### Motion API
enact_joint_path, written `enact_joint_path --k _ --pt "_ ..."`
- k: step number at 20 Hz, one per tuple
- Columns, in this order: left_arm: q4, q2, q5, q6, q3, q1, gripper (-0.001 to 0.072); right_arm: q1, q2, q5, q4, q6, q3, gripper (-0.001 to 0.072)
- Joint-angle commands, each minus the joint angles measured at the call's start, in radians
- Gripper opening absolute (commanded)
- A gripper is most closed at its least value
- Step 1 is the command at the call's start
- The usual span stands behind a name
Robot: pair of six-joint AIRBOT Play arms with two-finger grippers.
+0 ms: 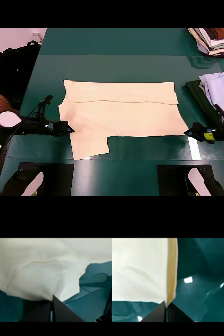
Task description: Fold the shirts.
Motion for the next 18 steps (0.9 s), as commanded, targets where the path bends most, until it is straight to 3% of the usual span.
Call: enact_joint_path --k 1,4,6,9,14,18 --pt "0.055 0.17 -0.161 -0.112 0.014 0.0 0.0022 0.0 0.122 0.114 -0.048 -0.003 0.076 0.0015" --pt "0.034 0.27 -0.331 -0.175 0.036 0.0 0.0023 0.034 0.185 0.185 -0.146 0.045 0.187 0.0015" --pt "0.039 0.257 -0.324 -0.172 0.096 0.0 0.0023 0.103 0.167 0.192 -0.167 0.063 0.275 0.0014" --pt "0.055 0.146 -0.159 -0.087 0.193 0.0 0.0023 0.216 0.029 0.154 -0.169 0.087 0.391 0.0015" --pt "0.077 -0.257 0.081 0.035 0.362 0.0 0.0024 0.351 -0.335 0.034 -0.167 0.103 0.585 0.0015" --pt "0.077 -0.554 0.204 0.045 0.483 0.001 0.0025 0.42 -0.608 0.0 -0.163 0.106 0.742 0.0016"
